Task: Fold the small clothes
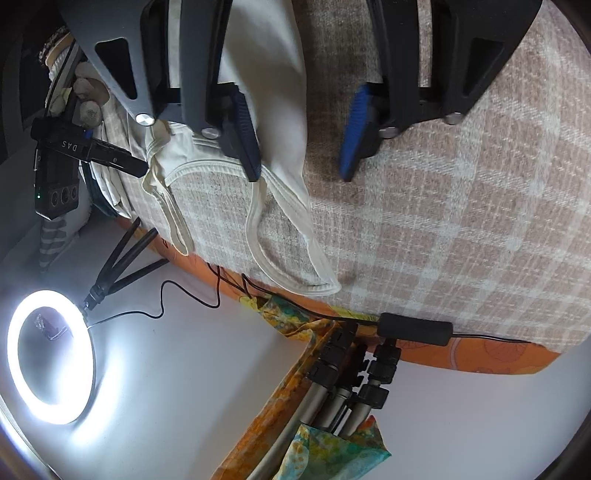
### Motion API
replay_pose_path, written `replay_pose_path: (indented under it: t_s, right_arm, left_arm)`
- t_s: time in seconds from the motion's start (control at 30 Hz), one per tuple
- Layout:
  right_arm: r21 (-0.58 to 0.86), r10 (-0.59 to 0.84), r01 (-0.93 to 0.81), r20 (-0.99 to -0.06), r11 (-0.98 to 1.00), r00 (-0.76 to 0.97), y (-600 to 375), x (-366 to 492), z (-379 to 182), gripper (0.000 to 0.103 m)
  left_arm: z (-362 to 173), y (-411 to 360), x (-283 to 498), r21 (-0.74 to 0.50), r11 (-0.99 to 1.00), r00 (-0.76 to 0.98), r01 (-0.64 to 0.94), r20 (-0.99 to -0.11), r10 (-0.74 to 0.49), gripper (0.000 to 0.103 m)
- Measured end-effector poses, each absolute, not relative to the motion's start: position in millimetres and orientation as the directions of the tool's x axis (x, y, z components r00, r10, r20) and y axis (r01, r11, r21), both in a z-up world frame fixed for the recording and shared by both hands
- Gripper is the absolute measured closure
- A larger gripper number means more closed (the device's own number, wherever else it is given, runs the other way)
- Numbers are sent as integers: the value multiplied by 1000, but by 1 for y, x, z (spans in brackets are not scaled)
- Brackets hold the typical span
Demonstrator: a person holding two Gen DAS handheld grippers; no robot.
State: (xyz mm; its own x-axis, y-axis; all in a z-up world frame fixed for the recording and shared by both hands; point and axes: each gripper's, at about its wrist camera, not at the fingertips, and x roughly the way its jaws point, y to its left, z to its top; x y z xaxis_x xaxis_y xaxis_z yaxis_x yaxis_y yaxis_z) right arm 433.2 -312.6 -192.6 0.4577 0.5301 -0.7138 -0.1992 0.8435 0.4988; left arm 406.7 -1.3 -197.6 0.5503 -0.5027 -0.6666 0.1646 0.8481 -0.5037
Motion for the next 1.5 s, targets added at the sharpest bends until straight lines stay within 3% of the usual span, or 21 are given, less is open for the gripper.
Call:
replay_pose_path:
  t_s: [0.07,0.17,0.27,0.8,1.23,1.5]
  right_arm:
    - [507,538,-200,-713,838,449,-311,436,-195,74]
    - [505,534,-194,-718,841,445,-309,439,-197,92]
    - [512,540,-194,-716,837,443,-309,439,-197,99]
    - [496,561,-275,-644,824,520,-309,404,-134,100]
    - [347,494,-353,-653,869,574,-301,320,-76,100]
    - [275,465,-384,-651,881,600,-290,249,-74,100]
  left_arm:
    - [-200,-2,412,-509,846,540,158,-673,-506,95]
    - [-200,-3,415,-516,842,541,160,-667,-512,99]
    - [-197,-6,416,-513,841,547,170,-661,-514,101]
    - [-143,-10,384,-521,807,588,278,-572,-572,103]
    - [-97,-4,313,-503,795,603,339,-532,-594,103]
    - [-97,0,242,-485,797,599,359,-536,-595,103]
